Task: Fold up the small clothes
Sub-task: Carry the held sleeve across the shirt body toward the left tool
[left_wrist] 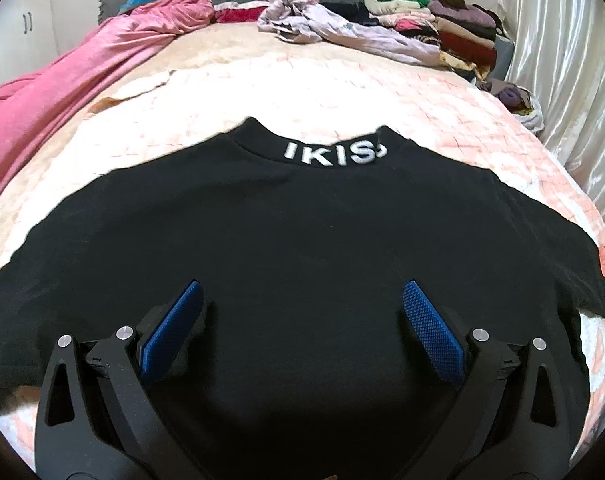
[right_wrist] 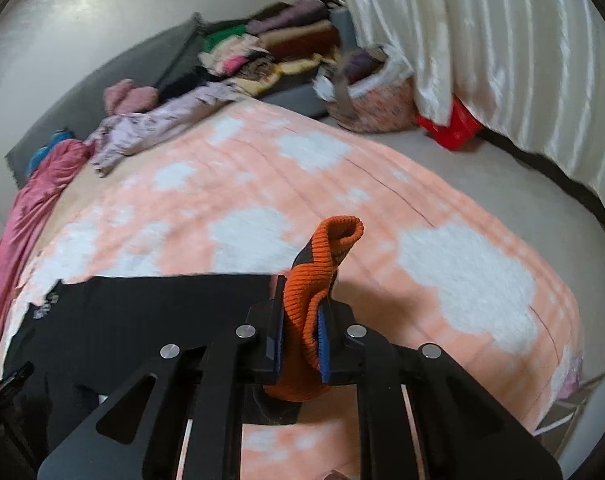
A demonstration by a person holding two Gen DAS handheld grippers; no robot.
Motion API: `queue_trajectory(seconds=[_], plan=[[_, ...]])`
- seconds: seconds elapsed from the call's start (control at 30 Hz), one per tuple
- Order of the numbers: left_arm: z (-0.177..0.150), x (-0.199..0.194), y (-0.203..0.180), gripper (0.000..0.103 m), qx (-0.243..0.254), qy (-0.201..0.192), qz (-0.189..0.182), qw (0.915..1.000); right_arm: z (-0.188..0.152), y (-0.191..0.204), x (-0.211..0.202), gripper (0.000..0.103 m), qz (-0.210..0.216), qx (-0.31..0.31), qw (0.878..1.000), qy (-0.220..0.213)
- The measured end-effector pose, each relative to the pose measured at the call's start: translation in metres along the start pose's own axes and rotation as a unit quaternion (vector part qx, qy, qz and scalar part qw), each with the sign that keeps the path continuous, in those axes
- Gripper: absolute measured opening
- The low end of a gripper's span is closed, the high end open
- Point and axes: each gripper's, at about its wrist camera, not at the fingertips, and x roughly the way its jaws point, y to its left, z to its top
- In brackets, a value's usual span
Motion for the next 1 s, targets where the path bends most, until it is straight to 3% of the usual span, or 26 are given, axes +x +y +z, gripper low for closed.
queue_trajectory(seconds=[0.3, 0.5, 0.73, 0.83, 0.9, 1.0], plan=[[0.001, -0.011, 0.034, 0.094, -0.03, -0.003, -0.003, 0.9995, 0.017, 0.12, -0.024, 0.012, 0.128, -0.062, 0.99, -0.018], [0.005, -0.024, 0.064, 0.094, -0.056, -0.021, 0.011, 0.9981, 0.011, 0.21, -0.021, 0.012, 0.215, -0.106, 0.971, 0.006], [0.005, -0.025, 0.079, 0.094, -0.072, -0.013, -0.01, 0.9973, -0.014, 0.3, -0.012, 0.012, 0.28, -0.154, 0.946, 0.05], [0.004, -0.024, 0.08, 0.094, -0.07, -0.008, -0.018, 0.9973, -0.022, 0.33, -0.01, 0.021, 0.309, -0.166, 0.934, 0.065], [0.003, -0.023, 0.08, 0.094, -0.07, -0.003, -0.026, 0.9972, -0.024, 0.339, -0.014, 0.033, 0.32, -0.17, 0.93, 0.058], [0.002, -0.022, 0.08, 0.094, -0.07, 0.001, -0.04, 0.9968, -0.026, 0.345, -0.019, 0.035, 0.315, -0.177, 0.931, 0.049]])
